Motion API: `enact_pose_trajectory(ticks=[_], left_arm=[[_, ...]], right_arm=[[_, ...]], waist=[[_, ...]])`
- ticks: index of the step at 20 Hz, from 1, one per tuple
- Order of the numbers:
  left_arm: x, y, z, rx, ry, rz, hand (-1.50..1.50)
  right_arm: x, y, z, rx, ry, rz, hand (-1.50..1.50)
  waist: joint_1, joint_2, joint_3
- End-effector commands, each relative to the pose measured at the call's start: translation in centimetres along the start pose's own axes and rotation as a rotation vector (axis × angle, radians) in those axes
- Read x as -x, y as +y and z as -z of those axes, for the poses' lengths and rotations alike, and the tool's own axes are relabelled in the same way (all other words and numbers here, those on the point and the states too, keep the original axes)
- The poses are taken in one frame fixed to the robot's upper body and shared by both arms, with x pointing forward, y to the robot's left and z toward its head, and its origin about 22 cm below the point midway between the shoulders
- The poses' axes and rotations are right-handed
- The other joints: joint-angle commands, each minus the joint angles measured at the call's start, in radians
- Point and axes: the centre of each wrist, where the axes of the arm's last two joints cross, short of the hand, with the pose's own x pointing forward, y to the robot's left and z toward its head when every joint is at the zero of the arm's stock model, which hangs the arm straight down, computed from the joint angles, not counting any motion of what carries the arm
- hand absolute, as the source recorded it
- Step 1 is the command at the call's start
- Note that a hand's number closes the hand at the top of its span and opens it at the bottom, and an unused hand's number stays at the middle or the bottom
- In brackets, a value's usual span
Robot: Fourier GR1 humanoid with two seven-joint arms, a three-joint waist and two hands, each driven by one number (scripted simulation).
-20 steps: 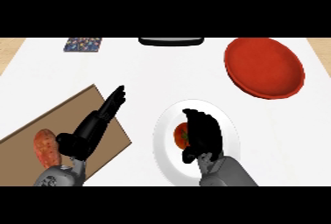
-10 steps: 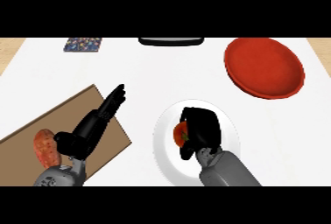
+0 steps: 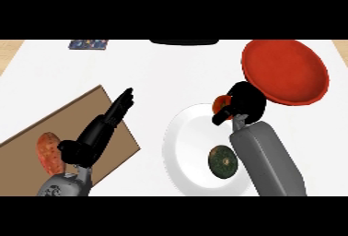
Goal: Pick the tomato from the plate and place it in the bowl
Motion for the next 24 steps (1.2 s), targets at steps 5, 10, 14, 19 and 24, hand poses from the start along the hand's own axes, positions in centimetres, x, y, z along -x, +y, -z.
enact_pose_trajectory(ticks=[5, 10, 14, 19, 24], left_arm=[[-1.4, -1.0, 1.3, 0.054, -0.042, 0.005, 0.0], [-0.8, -1.7, 1.4, 0.103, -0.02, 0.015, 0.0], [-1.2, -1.6, 1.9, 0.11, -0.039, 0.021, 0.0], [-1.8, -2.3, 2.3, 0.108, -0.043, 0.015, 0.0], [-0.8, -1.5, 1.7, 0.083, -0.03, 0.001, 0.0]], right_arm=[[0.8, -8.1, 7.6, 0.252, 0.556, 0.041, 1.5], [-0.9, -15.5, 8.6, 0.554, 0.623, 0.095, 1.5], [-2.1, -19.0, 8.3, 0.733, 0.638, 0.19, 1.5], [-1.7, -20.9, 9.3, 0.802, 0.719, 0.225, 1.5], [0.5, -19.5, 11.6, 0.792, 0.831, 0.101, 1.5]], waist=[[0.064, 0.022, -0.005], [0.099, 0.021, -0.006], [0.116, 0.023, -0.003], [0.106, 0.018, 0.0], [0.085, 0.014, -0.001]])
